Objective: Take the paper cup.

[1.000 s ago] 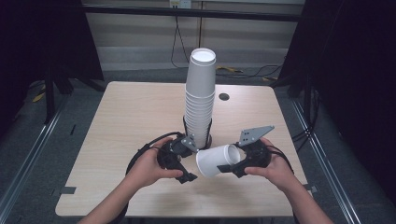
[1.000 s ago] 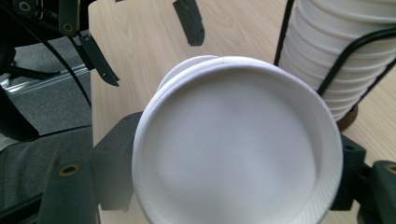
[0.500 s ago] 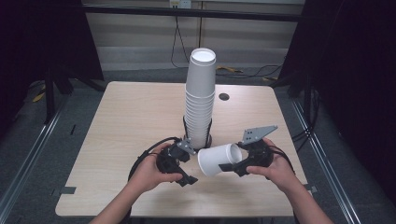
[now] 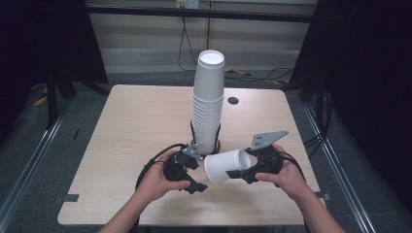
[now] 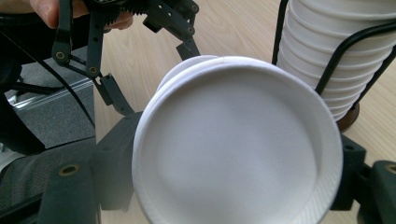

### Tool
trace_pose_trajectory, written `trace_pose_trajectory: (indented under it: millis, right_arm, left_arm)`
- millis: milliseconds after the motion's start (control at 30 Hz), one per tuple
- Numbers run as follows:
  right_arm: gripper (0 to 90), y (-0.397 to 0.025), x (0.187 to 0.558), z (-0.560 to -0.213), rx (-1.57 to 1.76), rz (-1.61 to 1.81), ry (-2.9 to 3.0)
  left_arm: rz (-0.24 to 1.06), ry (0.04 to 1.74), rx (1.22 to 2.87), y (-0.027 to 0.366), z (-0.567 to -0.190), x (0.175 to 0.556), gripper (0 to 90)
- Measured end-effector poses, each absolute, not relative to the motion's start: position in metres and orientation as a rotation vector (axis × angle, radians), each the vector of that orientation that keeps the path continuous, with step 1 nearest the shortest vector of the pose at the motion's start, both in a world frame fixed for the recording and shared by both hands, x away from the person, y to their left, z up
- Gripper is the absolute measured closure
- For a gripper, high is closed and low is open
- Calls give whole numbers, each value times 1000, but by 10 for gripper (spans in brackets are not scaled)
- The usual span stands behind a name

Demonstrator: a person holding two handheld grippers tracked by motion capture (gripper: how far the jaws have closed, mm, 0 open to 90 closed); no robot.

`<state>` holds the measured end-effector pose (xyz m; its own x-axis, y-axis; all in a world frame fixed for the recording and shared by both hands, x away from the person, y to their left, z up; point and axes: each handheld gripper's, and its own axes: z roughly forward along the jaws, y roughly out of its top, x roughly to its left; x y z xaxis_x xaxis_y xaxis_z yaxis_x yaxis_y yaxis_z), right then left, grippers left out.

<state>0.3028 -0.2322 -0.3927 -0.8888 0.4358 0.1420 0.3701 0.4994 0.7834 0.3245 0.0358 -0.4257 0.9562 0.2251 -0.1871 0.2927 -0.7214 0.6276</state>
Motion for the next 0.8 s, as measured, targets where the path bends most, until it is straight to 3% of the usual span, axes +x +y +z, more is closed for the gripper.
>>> trace_pose_trajectory:
  millis: [800]
  right_arm:
    - [226, -230, 302, -395, 727, 1409, 2649]
  left_arm:
    - [-158, 413, 2312, 36, -438, 326, 177]
